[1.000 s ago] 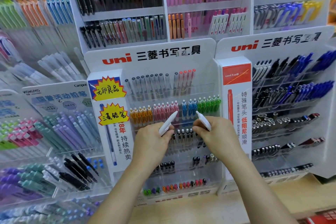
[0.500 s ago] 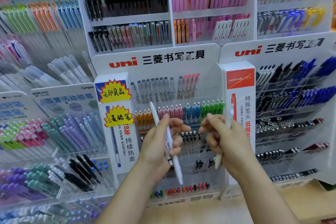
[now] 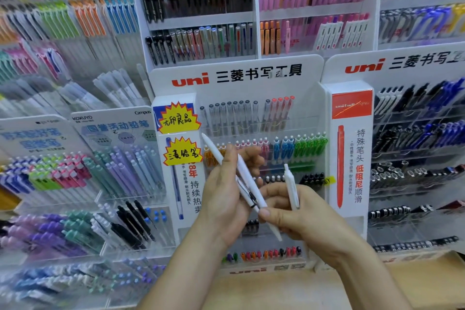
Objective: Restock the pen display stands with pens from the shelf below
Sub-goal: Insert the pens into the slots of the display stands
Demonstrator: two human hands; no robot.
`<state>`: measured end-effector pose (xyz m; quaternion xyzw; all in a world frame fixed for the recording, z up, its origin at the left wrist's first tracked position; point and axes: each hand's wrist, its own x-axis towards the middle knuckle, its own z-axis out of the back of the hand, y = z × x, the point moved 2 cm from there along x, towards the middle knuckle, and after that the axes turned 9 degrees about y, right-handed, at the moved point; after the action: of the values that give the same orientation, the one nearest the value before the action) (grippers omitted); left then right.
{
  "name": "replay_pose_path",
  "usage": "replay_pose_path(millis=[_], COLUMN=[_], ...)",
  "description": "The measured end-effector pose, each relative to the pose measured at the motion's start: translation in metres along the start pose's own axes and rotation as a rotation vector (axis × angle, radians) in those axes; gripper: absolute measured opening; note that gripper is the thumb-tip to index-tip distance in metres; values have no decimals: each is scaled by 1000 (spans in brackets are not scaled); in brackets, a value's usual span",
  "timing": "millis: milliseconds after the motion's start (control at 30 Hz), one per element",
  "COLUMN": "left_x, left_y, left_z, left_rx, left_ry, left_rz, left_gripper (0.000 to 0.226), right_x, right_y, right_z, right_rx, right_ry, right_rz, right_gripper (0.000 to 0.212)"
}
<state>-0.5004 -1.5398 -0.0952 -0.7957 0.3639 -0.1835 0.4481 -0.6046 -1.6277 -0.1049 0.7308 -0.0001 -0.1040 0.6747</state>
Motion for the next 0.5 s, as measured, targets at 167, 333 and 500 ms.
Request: replay_pose_path(millis=[167,333,500], left_x=[-10,-24,-31], left_y=[-18,-9,15], left_z=[27,24,27], left_rx=[223,176,218], left_ry=[-1,133,184], left_rz=[-172,-134,-111], left_gripper=[50,45,47], right_x=[2,-6,-14], right_y=[-15,-28,-40], right_z=[-19,-44,-48], right_rx=[162,290,377], right_ry=[-126,-149,-218], right_rz=[-20,-3,56], right_gripper=[15,26,17])
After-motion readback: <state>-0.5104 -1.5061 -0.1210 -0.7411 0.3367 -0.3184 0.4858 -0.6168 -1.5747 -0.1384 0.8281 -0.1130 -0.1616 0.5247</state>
